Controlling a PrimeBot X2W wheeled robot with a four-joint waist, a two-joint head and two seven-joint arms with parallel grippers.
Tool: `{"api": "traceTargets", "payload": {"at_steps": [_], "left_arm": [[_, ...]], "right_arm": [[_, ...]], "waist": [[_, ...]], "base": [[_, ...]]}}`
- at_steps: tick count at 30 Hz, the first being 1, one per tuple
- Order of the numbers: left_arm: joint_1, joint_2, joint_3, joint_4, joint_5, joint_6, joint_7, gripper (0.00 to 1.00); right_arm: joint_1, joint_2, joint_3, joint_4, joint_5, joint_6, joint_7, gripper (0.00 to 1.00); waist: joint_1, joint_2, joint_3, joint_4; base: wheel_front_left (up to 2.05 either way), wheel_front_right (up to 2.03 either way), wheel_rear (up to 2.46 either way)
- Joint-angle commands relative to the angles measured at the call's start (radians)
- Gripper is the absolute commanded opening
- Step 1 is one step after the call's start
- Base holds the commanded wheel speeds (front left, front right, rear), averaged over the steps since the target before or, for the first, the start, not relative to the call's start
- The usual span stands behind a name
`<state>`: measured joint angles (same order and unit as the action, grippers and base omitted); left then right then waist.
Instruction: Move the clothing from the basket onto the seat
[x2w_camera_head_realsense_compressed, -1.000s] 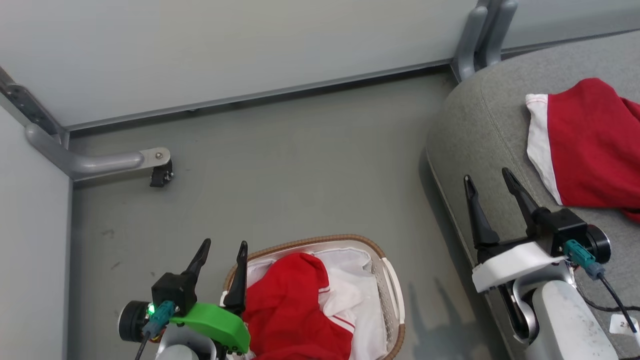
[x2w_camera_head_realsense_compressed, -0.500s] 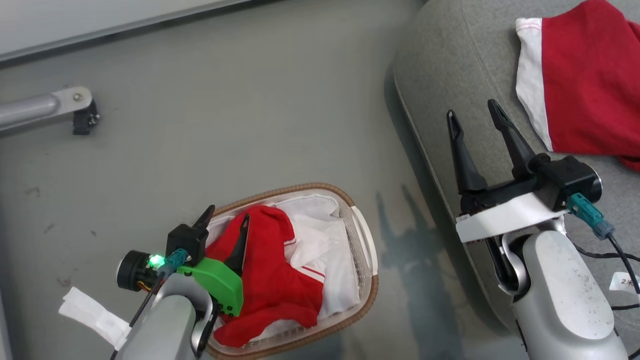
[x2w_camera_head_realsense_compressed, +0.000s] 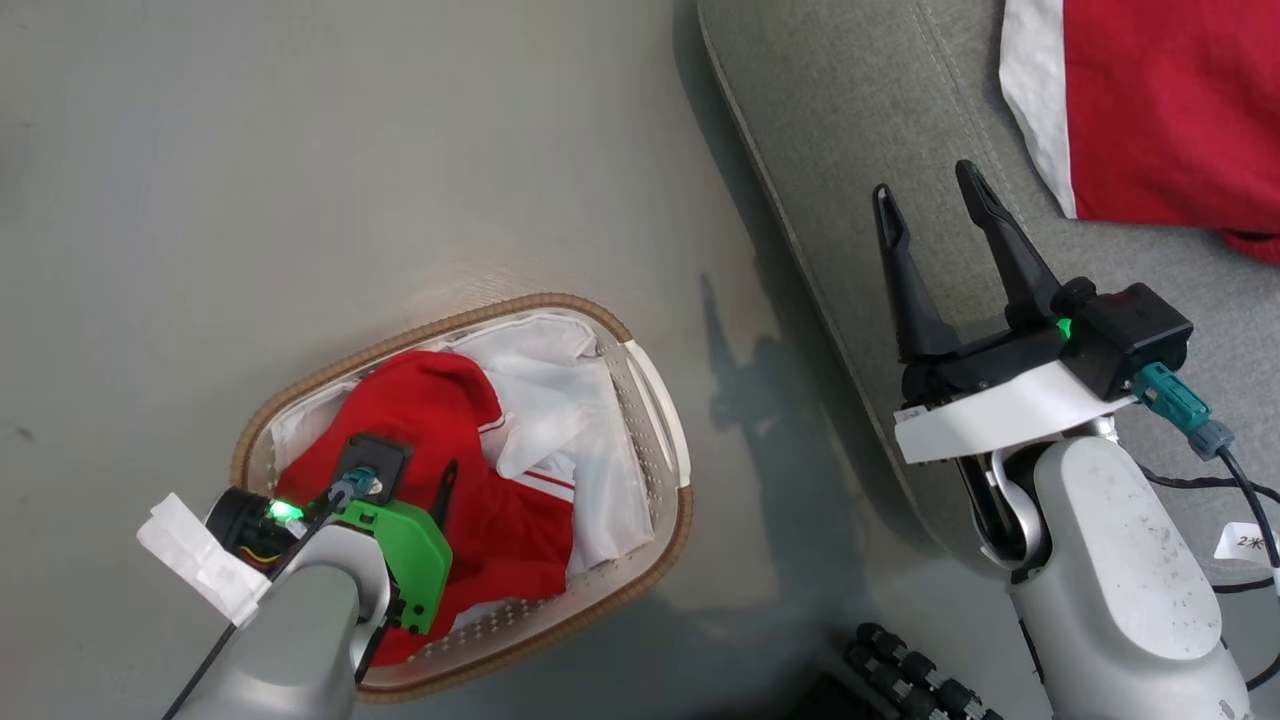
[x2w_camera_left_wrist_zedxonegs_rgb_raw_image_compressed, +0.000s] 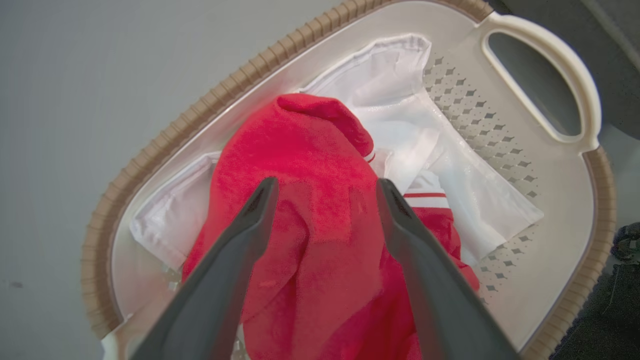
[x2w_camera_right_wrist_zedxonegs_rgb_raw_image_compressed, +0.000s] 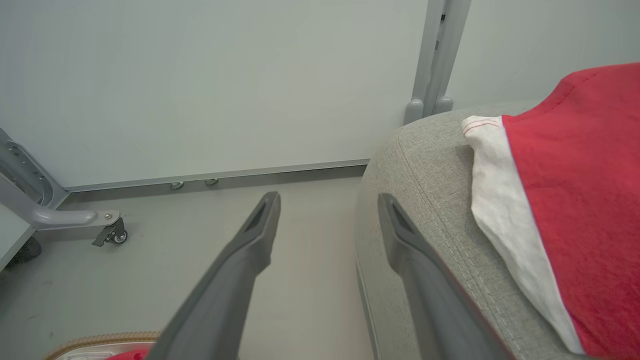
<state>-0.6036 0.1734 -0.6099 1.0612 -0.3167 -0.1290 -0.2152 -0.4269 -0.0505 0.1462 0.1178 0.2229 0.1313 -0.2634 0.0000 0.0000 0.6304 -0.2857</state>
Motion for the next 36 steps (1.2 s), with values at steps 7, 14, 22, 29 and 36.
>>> {"api": "traceTargets", "payload": {"at_steps": [7, 14, 22, 29, 36], "left_arm": [[-0.084, 0.005, -0.044, 0.125, 0.025, 0.015, 0.057, 1.00], [-0.136, 0.001, -0.080, 0.180, 0.055, 0.041, 0.091, 1.00], [-0.176, -0.007, -0.130, 0.200, 0.080, 0.022, 0.129, 1.00], [-0.192, -0.013, -0.186, 0.214, 0.102, 0.006, 0.192, 1.00], [-0.175, -0.001, -0.224, 0.221, 0.094, -0.002, 0.234, 0.00]], "right_arm": [[-0.020, -0.001, 0.006, -0.009, 0.020, -0.001, -0.002, 1.00], [-0.041, -0.002, 0.011, -0.021, 0.030, -0.001, -0.002, 1.00], [-0.062, -0.002, 0.021, -0.033, 0.041, -0.001, -0.002, 1.00], [-0.065, -0.002, 0.024, -0.037, 0.046, -0.001, -0.002, 1.00], [-0.069, -0.002, 0.024, -0.023, 0.045, -0.001, -0.002, 1.00]], "waist": [[0.0000, 0.0000, 0.095, -0.052], [0.0000, 0.0000, 0.136, -0.054], [0.0000, 0.0000, 0.174, -0.054], [0.0000, 0.0000, 0.192, -0.054], [0.0000, 0.0000, 0.181, -0.052]], "base": [[0.00, 0.00, 0.00], [0.00, 0.00, 0.00], [0.00, 0.00, 0.00], [0.00, 0.00, 0.00], [0.00, 0.00, 0.00]]}}
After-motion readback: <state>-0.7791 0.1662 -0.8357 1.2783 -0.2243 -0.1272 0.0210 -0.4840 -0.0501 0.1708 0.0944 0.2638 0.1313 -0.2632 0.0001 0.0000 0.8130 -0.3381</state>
